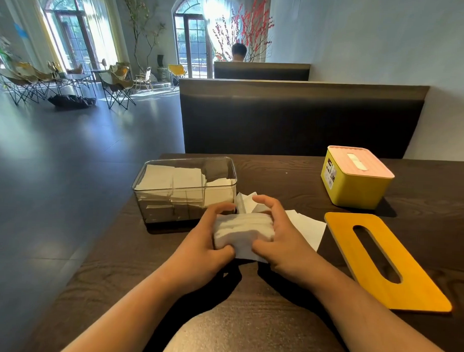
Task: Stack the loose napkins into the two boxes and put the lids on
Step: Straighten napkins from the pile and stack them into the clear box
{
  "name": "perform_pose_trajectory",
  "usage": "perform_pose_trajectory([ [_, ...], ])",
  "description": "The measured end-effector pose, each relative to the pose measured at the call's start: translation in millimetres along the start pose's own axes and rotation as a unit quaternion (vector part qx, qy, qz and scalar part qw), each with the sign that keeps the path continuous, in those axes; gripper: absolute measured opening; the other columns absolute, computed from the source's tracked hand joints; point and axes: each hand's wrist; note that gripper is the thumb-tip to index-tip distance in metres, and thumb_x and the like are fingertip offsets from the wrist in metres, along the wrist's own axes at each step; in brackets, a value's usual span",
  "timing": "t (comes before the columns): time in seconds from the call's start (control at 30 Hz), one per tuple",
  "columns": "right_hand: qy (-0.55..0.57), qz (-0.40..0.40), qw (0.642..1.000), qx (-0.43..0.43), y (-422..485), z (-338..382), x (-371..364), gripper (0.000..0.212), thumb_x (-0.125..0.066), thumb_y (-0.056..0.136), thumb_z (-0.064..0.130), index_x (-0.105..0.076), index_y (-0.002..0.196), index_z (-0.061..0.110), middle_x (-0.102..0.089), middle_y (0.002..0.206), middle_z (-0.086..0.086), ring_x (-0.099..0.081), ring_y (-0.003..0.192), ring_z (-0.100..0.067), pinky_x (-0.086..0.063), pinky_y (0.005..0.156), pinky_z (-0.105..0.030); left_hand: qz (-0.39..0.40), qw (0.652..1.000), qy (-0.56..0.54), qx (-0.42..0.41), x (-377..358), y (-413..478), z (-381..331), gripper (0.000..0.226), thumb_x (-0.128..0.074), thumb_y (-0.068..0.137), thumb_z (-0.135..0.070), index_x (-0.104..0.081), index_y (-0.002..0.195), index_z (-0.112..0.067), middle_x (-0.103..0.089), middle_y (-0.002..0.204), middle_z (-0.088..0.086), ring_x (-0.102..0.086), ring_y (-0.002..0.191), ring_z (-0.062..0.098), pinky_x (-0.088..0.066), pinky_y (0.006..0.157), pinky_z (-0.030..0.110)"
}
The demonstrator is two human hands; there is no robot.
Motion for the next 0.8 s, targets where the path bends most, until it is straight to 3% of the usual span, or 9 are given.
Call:
perform_pose_trajectory([
  [0.1,0.081,-0.057,0.995,0.007,5,-2,-2,0.072,-0.064,0.091,-0.009,-0.050,0.136,0.046,-0.064,0.131,-0.004,-0.071,0.113,-0.019,-0.063,0.091,-0.044,-0.061,0.997,-0.048,-0.005,-2,3,0,0.074,-0.060,0.092,0.011,-0.046,0.138,-0.045,-0.063,0.130,-0.003,-0.074,0.108,0.017,-0.063,0.090,0.039],
  [0.2,0.107,-0.076,0.991,0.002,7,-2,-7,0.068,-0.061,0.097,-0.007,-0.050,0.137,0.047,-0.063,0.133,0.001,-0.069,0.116,-0.018,-0.062,0.093,-0.042,-0.092,0.995,-0.048,0.004,0,7,3,0.078,-0.063,0.094,0.007,-0.040,0.144,-0.049,-0.060,0.134,-0.008,-0.070,0.112,0.003,-0.060,0.088,0.025],
  [0.27,0.094,-0.054,0.994,-0.008,8,-1,-10,0.073,-0.062,0.096,-0.005,-0.044,0.138,0.052,-0.055,0.136,0.005,-0.065,0.119,-0.018,-0.062,0.094,-0.036,-0.081,0.996,-0.032,0.013,0,9,6,0.081,-0.063,0.095,0.004,-0.035,0.146,-0.052,-0.059,0.136,-0.007,-0.068,0.112,0.001,-0.058,0.090,0.022],
  [0.4,0.051,-0.022,0.998,-0.009,9,2,-15,0.092,-0.080,0.086,0.012,-0.026,0.148,0.053,-0.045,0.138,0.010,-0.055,0.124,-0.014,-0.057,0.102,-0.032,-0.061,0.997,-0.050,0.016,-5,12,7,0.086,-0.063,0.093,0.008,-0.032,0.146,-0.052,-0.057,0.138,-0.004,-0.069,0.117,0.011,-0.058,0.095,0.026],
  [0.53,0.049,-0.017,0.999,-0.006,9,2,-13,0.093,-0.063,0.091,-0.006,-0.024,0.146,0.058,-0.044,0.140,0.001,-0.056,0.124,-0.019,-0.059,0.091,-0.027,-0.071,0.996,-0.055,0.007,-3,14,6,0.088,-0.061,0.091,0.012,-0.031,0.148,-0.048,-0.051,0.139,-0.009,-0.066,0.116,0.002,-0.057,0.093,0.023],
  [0.7,0.040,-0.030,0.999,-0.008,11,-2,-11,0.091,-0.055,0.095,-0.008,-0.030,0.143,0.065,-0.045,0.144,0.005,-0.062,0.120,-0.019,-0.062,0.092,-0.038,-0.084,0.995,-0.056,0.014,-1,14,7,0.079,-0.068,0.092,0.005,-0.040,0.145,-0.047,-0.059,0.135,-0.006,-0.069,0.115,0.010,-0.060,0.094,0.030],
  [0.8,0.046,-0.071,0.996,-0.013,12,-5,-8,0.083,-0.055,0.098,-0.007,-0.034,0.142,0.059,-0.050,0.146,0.003,-0.060,0.122,-0.015,-0.062,0.090,-0.031,-0.090,0.994,-0.057,0.028,0,14,7,0.078,-0.070,0.094,0.000,-0.038,0.145,-0.049,-0.058,0.135,-0.007,-0.067,0.116,0.014,-0.061,0.091,0.029],
])
Point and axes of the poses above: each hand's wrist, its own y-axis towards the middle knuckle, its own x-axis out of the back of the hand, z = x × y
